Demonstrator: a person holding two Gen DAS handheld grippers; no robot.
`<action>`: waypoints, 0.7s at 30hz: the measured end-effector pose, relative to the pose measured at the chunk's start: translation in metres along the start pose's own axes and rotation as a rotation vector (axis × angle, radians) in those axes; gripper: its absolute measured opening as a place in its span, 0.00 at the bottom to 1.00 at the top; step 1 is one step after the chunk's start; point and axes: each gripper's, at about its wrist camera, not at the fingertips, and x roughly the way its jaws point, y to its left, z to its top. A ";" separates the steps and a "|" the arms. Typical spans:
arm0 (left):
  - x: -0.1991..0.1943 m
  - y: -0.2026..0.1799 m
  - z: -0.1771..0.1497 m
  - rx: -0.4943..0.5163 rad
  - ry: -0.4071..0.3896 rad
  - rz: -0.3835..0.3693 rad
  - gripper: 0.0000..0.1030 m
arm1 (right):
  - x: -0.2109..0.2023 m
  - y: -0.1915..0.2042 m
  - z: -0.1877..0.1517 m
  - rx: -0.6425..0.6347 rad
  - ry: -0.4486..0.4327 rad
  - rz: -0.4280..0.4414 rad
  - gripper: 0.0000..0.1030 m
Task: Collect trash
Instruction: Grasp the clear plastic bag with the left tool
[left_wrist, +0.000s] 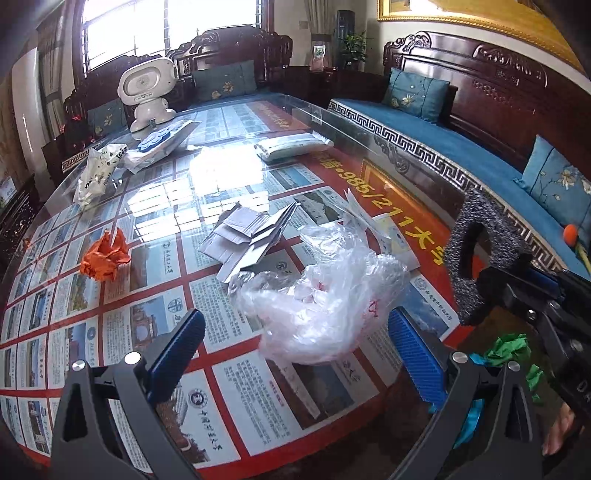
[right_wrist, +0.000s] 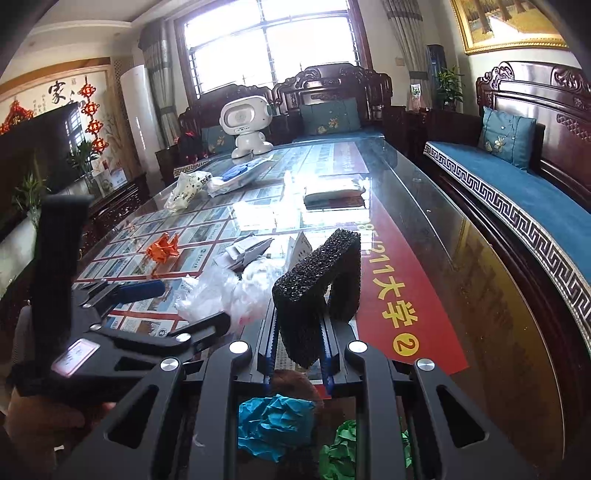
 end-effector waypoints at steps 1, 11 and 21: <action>0.006 -0.003 0.004 0.018 0.005 0.003 0.96 | 0.001 -0.002 -0.001 0.006 0.003 0.004 0.19; 0.026 0.004 0.013 -0.025 0.051 -0.091 0.36 | 0.000 -0.012 -0.009 0.024 0.008 0.022 0.19; -0.047 0.007 -0.023 -0.032 -0.050 -0.084 0.34 | -0.033 0.011 -0.015 -0.031 -0.026 0.057 0.19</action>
